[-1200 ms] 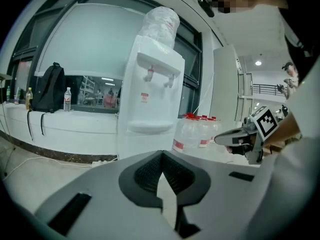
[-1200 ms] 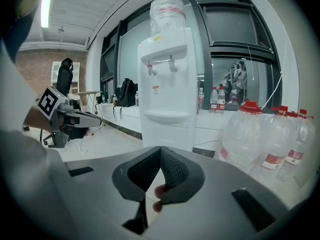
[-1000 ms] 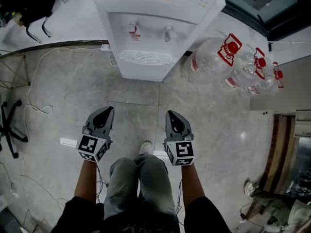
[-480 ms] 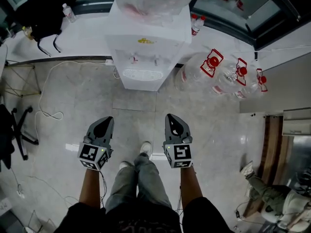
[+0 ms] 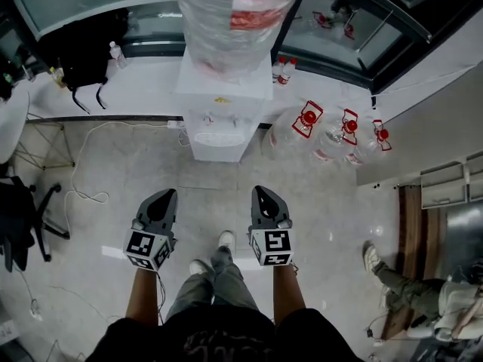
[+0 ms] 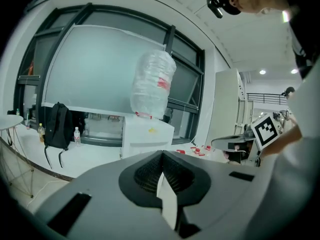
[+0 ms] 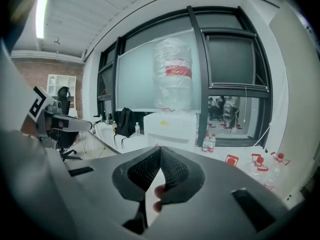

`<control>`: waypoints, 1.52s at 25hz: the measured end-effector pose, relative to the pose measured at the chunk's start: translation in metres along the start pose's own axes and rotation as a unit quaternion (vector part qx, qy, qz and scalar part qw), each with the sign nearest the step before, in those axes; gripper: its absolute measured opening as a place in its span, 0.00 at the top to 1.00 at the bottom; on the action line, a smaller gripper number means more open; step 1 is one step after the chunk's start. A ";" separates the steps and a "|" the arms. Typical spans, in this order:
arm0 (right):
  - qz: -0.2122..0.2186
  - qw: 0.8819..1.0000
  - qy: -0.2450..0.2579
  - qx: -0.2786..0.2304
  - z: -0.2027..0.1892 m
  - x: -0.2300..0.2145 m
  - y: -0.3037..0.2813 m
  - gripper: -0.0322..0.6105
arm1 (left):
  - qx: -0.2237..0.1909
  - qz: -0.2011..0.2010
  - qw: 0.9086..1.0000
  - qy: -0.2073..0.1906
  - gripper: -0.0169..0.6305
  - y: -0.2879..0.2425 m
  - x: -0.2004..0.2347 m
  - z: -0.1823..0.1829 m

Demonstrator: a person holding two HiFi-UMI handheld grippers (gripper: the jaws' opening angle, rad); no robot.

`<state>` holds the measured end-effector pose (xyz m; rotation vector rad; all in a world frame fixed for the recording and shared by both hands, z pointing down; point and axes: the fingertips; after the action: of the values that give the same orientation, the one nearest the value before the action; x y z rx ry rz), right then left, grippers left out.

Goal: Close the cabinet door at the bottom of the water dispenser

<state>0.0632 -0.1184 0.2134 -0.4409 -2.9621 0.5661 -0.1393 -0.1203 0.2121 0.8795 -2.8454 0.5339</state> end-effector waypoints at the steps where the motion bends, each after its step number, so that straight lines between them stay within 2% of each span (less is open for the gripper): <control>1: -0.003 1.000 -0.004 -0.005 0.011 0.004 0.008 0.93 | -0.004 0.001 1.000 -0.001 0.95 0.008 -0.003 0.008; 4: -0.010 1.000 -0.012 -0.015 0.035 0.015 0.034 0.93 | -0.014 0.001 1.000 -0.011 0.95 0.034 -0.015 0.032; 9: -0.025 0.999 -0.008 -0.025 0.052 0.024 0.066 0.93 | -0.035 0.007 0.999 -0.010 0.95 0.072 -0.024 0.061; 19: -0.038 0.998 0.023 -0.044 0.084 0.037 0.118 0.93 | -0.051 0.013 0.997 -0.062 0.95 0.117 -0.046 0.093; 25: -0.048 0.997 0.025 -0.053 0.099 0.041 0.140 0.93 | -0.069 0.012 0.996 -0.054 0.95 0.136 -0.051 0.107; 31: -0.038 0.997 0.039 -0.060 0.105 0.057 0.151 0.93 | -0.083 0.017 0.995 -0.057 0.95 0.154 -0.049 0.122; 38: -0.030 0.997 0.030 -0.071 0.120 0.064 0.152 0.93 | -0.098 0.012 0.994 -0.044 0.95 0.163 -0.047 0.135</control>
<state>0.0246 -0.0053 0.0481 -0.3714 -2.9583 0.3302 -0.1934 -0.0190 0.0279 0.8548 -2.9258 0.2174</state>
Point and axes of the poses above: the fingertips, and each gripper's own axes: y backward along the fingers, x to its left, z out of its top, and after that the axes turned 3 degrees about y, right-handed
